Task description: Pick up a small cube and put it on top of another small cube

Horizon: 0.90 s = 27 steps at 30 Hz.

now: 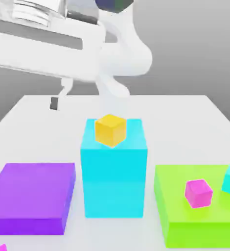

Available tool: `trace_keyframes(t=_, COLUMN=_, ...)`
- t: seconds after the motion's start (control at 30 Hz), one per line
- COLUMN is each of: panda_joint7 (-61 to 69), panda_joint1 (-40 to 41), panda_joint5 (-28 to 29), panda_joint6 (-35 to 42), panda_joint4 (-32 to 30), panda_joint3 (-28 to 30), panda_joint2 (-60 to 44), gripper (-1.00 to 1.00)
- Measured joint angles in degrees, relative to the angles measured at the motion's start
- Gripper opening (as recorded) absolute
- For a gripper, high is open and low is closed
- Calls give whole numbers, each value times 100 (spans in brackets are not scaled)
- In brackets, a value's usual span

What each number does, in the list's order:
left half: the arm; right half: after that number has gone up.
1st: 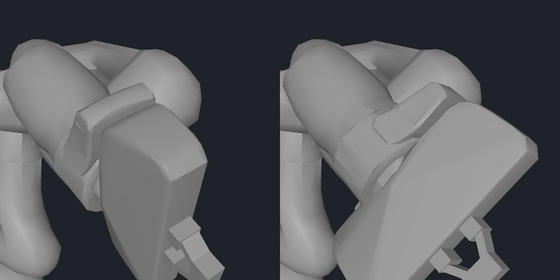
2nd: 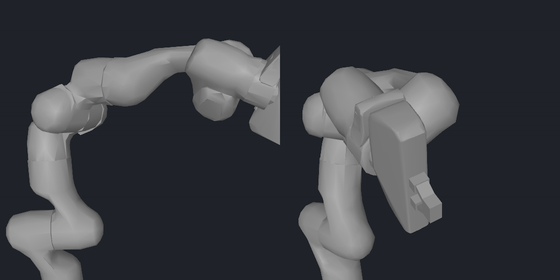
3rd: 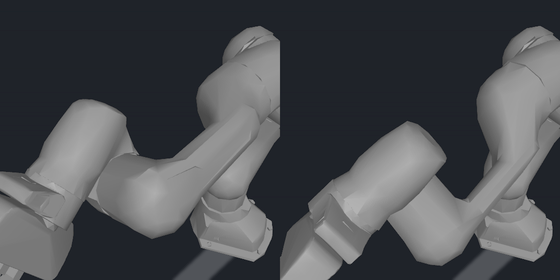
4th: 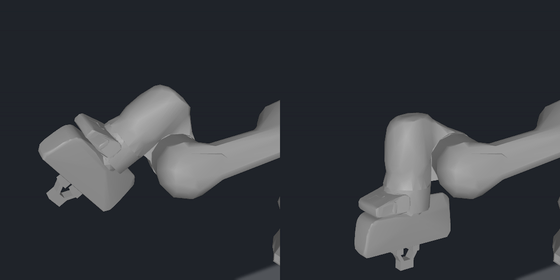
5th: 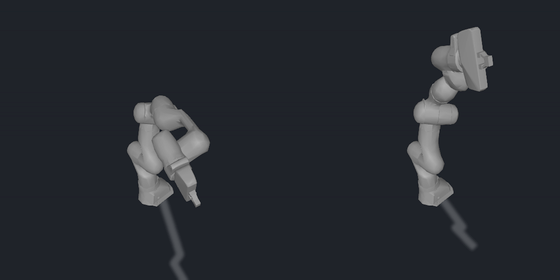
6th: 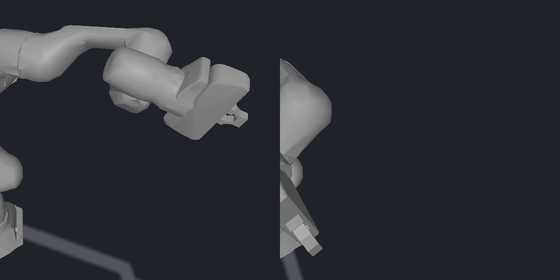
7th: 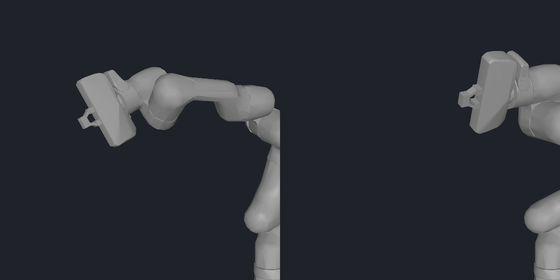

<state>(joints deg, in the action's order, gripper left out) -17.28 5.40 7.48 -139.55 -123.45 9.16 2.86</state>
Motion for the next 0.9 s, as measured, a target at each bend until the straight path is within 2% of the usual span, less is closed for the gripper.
trace_keyframes(t=0.27, panda_joint7=1722, panda_joint1=568, panda_joint5=-619, panda_joint6=-347, panda_joint4=307, panda_joint3=9, panda_joint2=-1656, gripper=0)
trace_keyframes(t=0.47, panda_joint7=2994, panda_joint1=1272, panda_joint5=-1068, panda_joint6=-586, panda_joint4=543, panda_joint3=-319, panda_joint2=-2861, gripper=0)
trace_keyframes(t=0.6, panda_joint7=3315, panda_joint1=1525, panda_joint5=-1203, panda_joint6=-1051, panda_joint4=731, panda_joint3=-501, panda_joint2=-3680, gripper=0)
trace_keyframes(t=0.63, panda_joint7=3337, panda_joint1=1547, panda_joint5=-1221, panda_joint6=-1190, panda_joint4=777, panda_joint3=-525, panda_joint2=-3871, gripper=-100)
trace_keyframes(t=0.9, panda_joint7=3344, panda_joint1=1545, panda_joint5=-1222, panda_joint6=-1103, panda_joint4=754, panda_joint3=-518, panda_joint2=-3777, gripper=-100)
